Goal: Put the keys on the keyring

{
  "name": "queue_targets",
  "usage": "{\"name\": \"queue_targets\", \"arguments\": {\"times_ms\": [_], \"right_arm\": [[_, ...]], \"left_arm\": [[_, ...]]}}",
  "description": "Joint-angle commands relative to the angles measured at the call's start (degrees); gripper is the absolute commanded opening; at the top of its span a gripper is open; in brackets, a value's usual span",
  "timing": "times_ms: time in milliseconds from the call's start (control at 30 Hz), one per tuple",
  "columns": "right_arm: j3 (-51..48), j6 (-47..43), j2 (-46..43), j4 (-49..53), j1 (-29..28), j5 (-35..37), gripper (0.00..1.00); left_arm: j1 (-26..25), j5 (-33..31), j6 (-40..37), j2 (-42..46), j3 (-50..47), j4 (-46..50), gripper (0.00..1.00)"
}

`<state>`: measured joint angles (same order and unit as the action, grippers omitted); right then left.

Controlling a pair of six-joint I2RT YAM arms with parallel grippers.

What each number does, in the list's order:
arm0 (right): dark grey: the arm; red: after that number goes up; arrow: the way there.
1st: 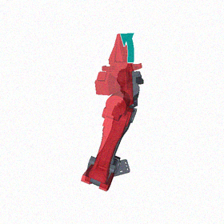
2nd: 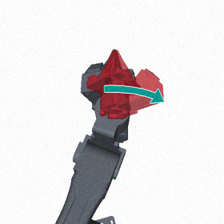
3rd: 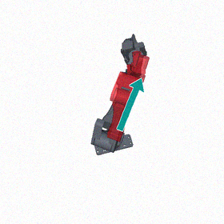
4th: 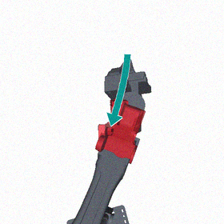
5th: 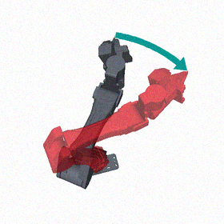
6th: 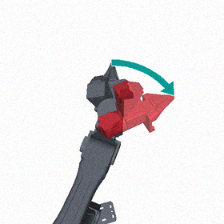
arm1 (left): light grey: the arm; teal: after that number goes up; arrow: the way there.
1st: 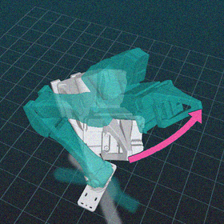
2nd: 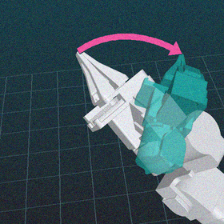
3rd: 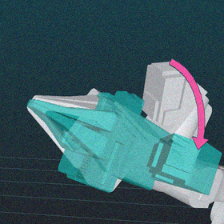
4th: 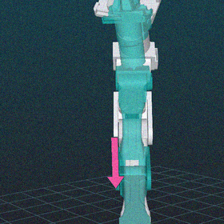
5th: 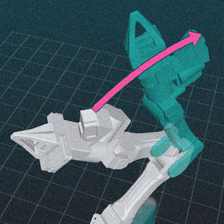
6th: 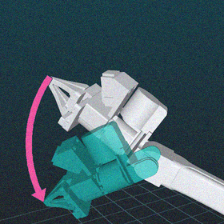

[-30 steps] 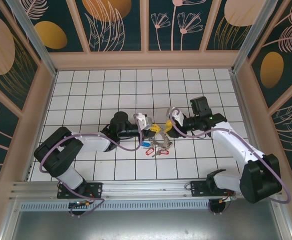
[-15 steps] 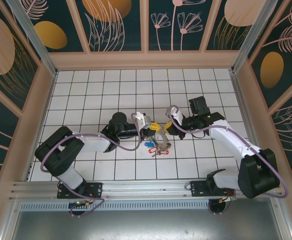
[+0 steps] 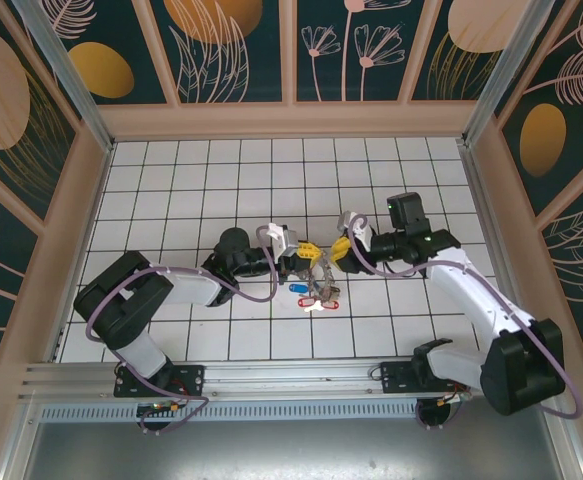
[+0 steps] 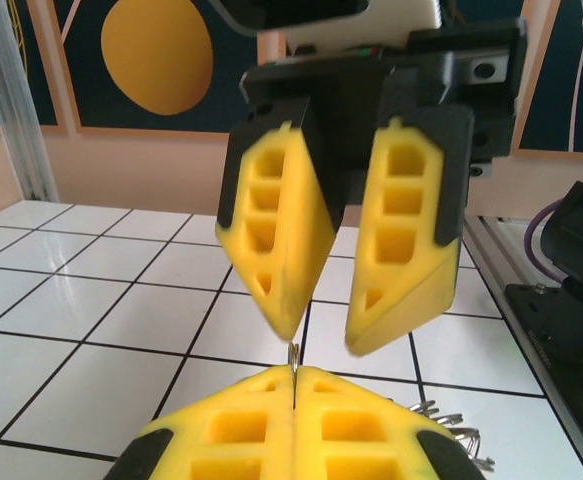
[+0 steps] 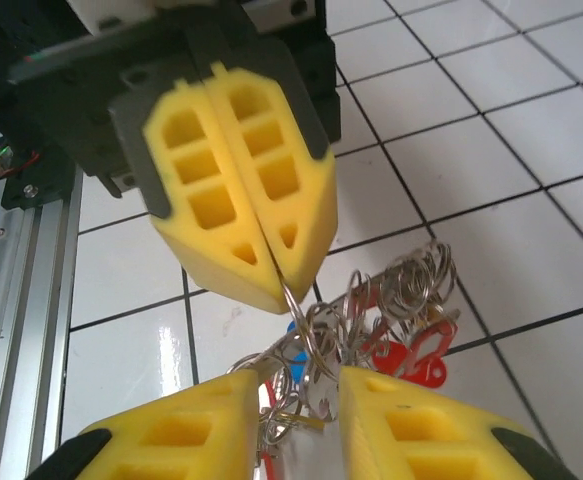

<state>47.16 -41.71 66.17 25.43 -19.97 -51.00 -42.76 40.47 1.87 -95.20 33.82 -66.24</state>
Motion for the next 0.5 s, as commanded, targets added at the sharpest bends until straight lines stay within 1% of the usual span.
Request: {"name": "queue_targets", "arguments": {"times_ms": [0, 67, 167, 333, 400, 467], "right_arm": [[0.0, -2.6, -1.8, -0.4, 0.2, 0.8, 0.29], [-0.3, -2.1, -1.6, -0.1, 0.3, 2.1, 0.29], [-3.0, -0.3, -3.2, -2.1, 0.1, 1.9, 0.29], [-10.9, 4.6, -9.9, -10.4, 0.1, 2.4, 0.3], [-13.2, 6.2, -11.2, -13.9, -0.5, 1.9, 0.3], [-14.9, 7.7, -12.0, -17.5, -2.0, 2.9, 0.3]], "left_arm": [[-0.3, 1.5, 1.4, -0.3, 0.2, -5.4, 0.0], [-0.3, 1.8, 1.8, -0.3, -0.2, -6.6, 0.0], [-0.2, 3.0, 3.1, -0.1, -0.9, -9.2, 0.0], [1.1, 5.2, 8.6, 0.2, -2.8, -17.2, 0.0], [1.5, 5.8, 9.6, 0.5, -3.2, -18.8, 0.0], [1.7, 6.8, 9.9, 0.9, -3.2, -19.4, 0.0]]}}
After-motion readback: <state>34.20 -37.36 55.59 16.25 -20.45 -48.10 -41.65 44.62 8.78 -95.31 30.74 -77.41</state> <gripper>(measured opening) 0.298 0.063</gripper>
